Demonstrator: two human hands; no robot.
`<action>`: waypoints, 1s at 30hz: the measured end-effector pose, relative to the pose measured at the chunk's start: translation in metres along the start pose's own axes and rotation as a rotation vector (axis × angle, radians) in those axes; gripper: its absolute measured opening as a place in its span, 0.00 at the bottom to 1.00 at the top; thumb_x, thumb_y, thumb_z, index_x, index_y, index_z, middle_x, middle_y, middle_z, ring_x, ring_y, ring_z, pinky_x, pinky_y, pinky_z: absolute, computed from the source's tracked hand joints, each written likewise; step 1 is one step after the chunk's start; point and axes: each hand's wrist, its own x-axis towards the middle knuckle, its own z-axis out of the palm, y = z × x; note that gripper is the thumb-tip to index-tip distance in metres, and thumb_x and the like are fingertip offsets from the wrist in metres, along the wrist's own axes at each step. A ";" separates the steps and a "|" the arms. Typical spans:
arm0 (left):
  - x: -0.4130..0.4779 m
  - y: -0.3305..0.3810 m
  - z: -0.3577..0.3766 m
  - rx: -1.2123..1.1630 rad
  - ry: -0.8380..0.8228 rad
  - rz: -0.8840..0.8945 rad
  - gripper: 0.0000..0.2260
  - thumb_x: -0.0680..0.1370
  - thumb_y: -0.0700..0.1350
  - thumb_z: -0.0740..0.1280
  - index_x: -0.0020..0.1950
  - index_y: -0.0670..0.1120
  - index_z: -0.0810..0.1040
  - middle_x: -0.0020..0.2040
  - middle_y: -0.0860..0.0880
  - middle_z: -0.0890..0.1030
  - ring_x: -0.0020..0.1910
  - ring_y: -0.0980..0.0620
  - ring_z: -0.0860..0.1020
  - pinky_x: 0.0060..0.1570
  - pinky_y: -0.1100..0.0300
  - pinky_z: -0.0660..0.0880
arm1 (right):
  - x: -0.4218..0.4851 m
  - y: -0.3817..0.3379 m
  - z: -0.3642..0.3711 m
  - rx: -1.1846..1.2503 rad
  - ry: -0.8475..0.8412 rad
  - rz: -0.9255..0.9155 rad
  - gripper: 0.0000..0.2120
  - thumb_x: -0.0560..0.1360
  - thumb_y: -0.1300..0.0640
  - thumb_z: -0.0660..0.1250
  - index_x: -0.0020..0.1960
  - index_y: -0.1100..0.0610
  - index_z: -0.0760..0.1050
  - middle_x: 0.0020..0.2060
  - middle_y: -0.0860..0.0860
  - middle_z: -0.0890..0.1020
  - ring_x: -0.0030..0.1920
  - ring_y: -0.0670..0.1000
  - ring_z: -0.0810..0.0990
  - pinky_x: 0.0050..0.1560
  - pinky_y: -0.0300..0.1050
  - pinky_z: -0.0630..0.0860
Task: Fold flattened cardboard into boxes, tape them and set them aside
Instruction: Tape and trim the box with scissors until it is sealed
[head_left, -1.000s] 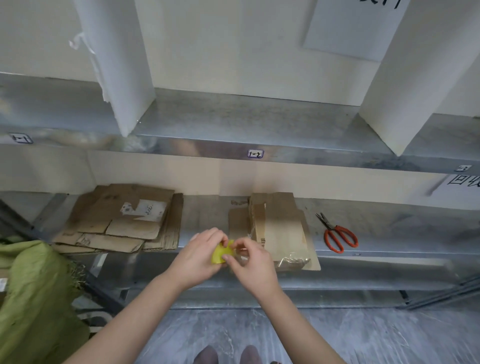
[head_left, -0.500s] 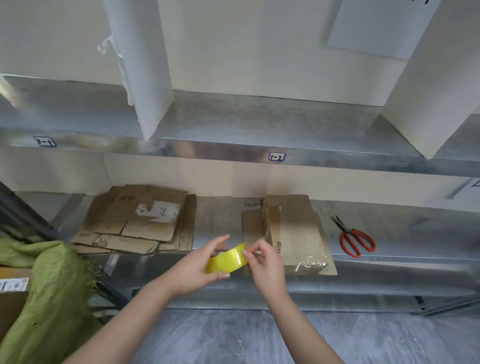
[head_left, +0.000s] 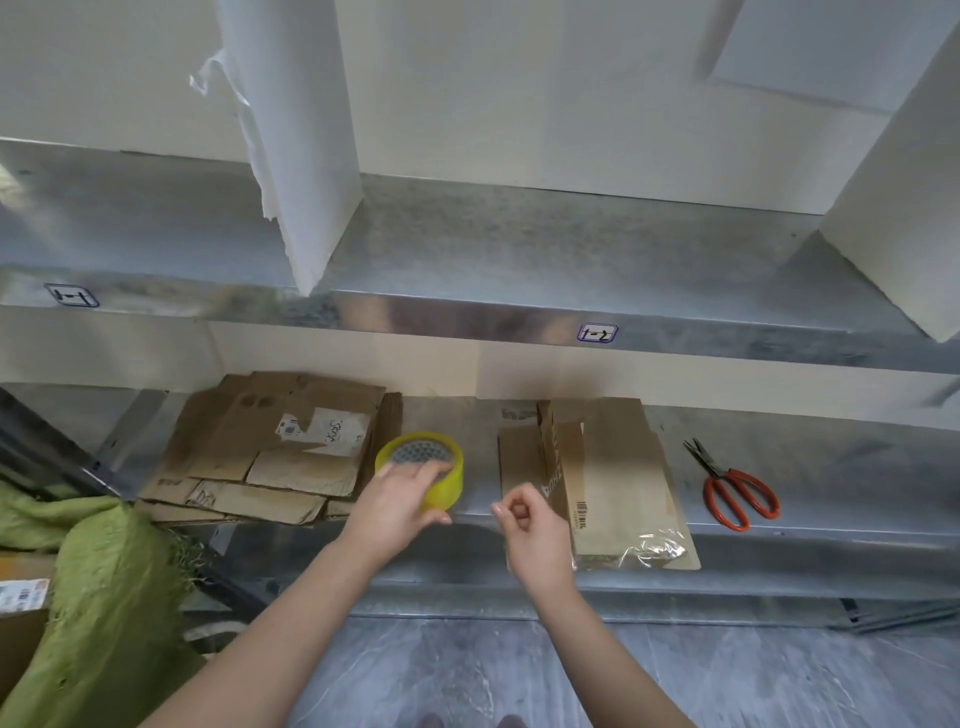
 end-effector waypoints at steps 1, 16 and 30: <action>0.003 -0.002 0.003 0.005 0.011 0.000 0.31 0.70 0.58 0.72 0.70 0.51 0.69 0.65 0.49 0.77 0.65 0.48 0.72 0.65 0.57 0.63 | 0.008 -0.001 0.003 -0.006 -0.002 0.022 0.08 0.75 0.54 0.70 0.40 0.52 0.73 0.31 0.43 0.78 0.33 0.40 0.75 0.39 0.39 0.72; 0.011 -0.048 0.052 -0.064 -0.031 -0.028 0.31 0.72 0.44 0.74 0.73 0.47 0.68 0.73 0.43 0.66 0.72 0.39 0.62 0.71 0.42 0.62 | 0.058 0.012 0.037 -0.275 -0.140 0.249 0.06 0.74 0.52 0.72 0.48 0.54 0.81 0.43 0.49 0.84 0.42 0.48 0.80 0.42 0.40 0.73; 0.006 -0.055 0.013 -0.005 -0.152 -0.012 0.29 0.78 0.55 0.62 0.77 0.52 0.56 0.78 0.52 0.56 0.77 0.50 0.52 0.76 0.52 0.52 | 0.052 0.016 0.051 -0.587 -0.113 -0.022 0.19 0.78 0.54 0.66 0.65 0.58 0.67 0.61 0.57 0.71 0.58 0.60 0.75 0.53 0.52 0.73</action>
